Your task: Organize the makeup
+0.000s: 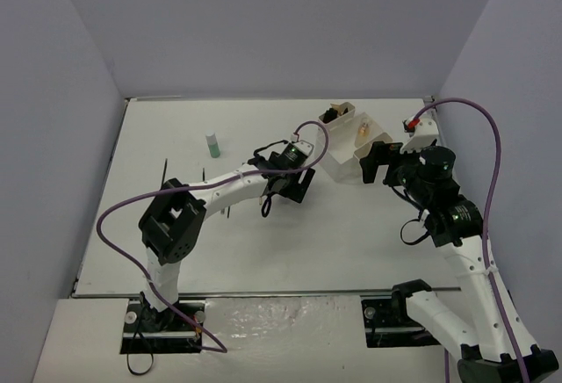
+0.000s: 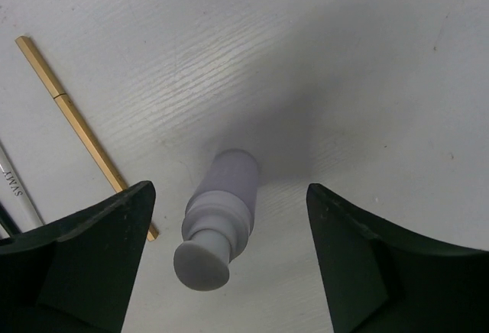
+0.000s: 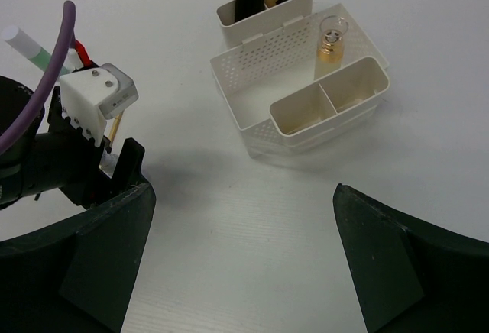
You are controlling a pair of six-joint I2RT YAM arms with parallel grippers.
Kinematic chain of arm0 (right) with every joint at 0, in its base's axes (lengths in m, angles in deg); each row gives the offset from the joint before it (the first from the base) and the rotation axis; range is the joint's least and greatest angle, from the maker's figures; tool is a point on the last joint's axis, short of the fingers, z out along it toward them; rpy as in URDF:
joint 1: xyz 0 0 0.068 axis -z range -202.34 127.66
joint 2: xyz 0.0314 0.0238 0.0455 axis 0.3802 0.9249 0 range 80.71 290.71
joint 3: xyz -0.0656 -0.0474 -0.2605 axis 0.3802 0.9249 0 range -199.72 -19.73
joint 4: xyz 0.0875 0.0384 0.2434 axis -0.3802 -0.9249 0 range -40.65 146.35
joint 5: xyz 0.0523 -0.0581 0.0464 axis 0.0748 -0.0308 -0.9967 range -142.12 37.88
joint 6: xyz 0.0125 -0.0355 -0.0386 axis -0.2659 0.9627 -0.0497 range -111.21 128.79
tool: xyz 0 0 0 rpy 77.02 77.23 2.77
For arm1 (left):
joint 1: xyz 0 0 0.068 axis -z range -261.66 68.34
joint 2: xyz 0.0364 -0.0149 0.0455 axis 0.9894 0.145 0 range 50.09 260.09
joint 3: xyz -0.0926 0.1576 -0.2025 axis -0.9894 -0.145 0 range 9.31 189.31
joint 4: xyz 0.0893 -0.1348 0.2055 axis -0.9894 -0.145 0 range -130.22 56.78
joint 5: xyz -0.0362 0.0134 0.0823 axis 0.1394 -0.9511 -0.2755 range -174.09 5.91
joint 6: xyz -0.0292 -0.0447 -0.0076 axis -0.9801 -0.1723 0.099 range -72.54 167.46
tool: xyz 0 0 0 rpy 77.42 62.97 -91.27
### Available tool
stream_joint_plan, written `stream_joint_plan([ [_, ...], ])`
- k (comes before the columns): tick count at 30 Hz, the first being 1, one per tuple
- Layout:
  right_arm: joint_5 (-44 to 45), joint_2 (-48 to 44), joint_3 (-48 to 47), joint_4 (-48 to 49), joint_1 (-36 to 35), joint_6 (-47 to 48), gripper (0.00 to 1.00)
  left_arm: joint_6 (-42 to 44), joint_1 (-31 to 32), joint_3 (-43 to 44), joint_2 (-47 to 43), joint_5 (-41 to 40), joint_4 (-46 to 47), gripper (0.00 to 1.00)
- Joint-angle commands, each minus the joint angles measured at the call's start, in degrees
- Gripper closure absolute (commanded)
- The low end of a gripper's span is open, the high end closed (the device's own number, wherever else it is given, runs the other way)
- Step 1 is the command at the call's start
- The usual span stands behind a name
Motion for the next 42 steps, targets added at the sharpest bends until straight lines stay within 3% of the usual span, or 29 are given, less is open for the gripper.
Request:
stream_joint_plan([
  [1, -0.97, 0.38, -0.66, 3.21, -0.75, 0.59, 0.00, -0.26, 0.03, 2.33, -7.63, -2.35, 1.01, 0.16],
  [3, -1.70, 0.57, -0.85, 3.04, -1.02, 0.78, 0.00, -0.25, 0.03, 3.44, -9.41, -3.32, 0.06, 0.11],
  [10, -4.53, 6.63, -3.40, 1.49, -4.36, 1.93, 0.01, 0.28, -2.75, 3.38, -20.41, -9.67, -2.94, 0.09],
  [19, 4.47, 24.01, -8.98, 1.39, -21.45, 1.62, 0.02, 1.42, -16.29, -10.17, -45.41, -13.96, -5.95, 0.05],
  [27, 10.38, 36.84, -13.76, 3.06, -29.62, 0.22, 0.05, 4.28, -20.88, -23.40, -62.67, -19.06, -6.40, 0.03],
  [34, 12.70, 45.56, -18.90, 3.04, -31.16, -0.01, 0.13, 6.55, -21.76, -29.93, -67.83, -22.09, -8.25, 0.03],
  [42, 12.18, 52.55, -23.02, 2.94, -31.17, -0.98, 0.25, 7.05, -21.94, -31.60, -70.71, -23.99, -8.39, 0.03],
])
